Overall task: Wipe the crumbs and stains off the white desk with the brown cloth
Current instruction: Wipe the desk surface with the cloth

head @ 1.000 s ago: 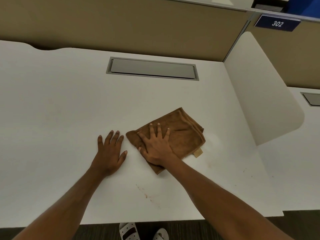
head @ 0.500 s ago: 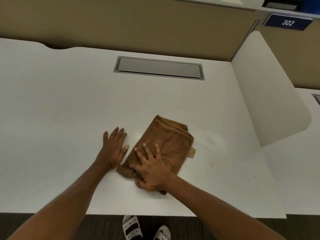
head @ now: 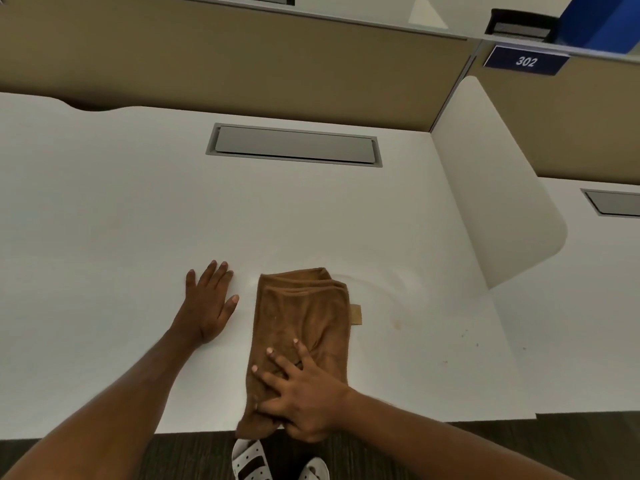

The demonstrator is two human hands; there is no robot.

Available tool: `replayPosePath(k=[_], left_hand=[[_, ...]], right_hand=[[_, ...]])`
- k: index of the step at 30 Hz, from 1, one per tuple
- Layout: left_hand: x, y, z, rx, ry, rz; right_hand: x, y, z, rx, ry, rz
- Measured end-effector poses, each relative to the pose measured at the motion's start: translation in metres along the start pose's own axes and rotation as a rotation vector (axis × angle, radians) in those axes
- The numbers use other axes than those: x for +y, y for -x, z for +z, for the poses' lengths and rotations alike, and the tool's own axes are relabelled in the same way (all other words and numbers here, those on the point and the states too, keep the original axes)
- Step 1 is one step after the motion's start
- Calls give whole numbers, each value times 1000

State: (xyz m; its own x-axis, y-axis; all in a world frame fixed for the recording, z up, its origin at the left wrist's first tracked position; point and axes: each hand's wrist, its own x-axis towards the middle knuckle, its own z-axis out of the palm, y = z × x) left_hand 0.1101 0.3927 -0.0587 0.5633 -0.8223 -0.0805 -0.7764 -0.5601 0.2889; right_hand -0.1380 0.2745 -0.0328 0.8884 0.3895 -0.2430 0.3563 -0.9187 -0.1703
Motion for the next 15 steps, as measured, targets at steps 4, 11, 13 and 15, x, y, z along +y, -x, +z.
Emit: replayPosePath(k=[4,11,13,15], left_hand=[[1,1,-1,0,-22,7],[6,1,-3,-5,-48,6],[7,1,-4,-10,-51,3],[7,1,-4,-12,-50,0]], right_hand=[[5,29,1,-51,7,-28],[37,98,5,-97,58,-37],[51,118,3,-138,75,-21],[65,137,1,-191,83,-2]])
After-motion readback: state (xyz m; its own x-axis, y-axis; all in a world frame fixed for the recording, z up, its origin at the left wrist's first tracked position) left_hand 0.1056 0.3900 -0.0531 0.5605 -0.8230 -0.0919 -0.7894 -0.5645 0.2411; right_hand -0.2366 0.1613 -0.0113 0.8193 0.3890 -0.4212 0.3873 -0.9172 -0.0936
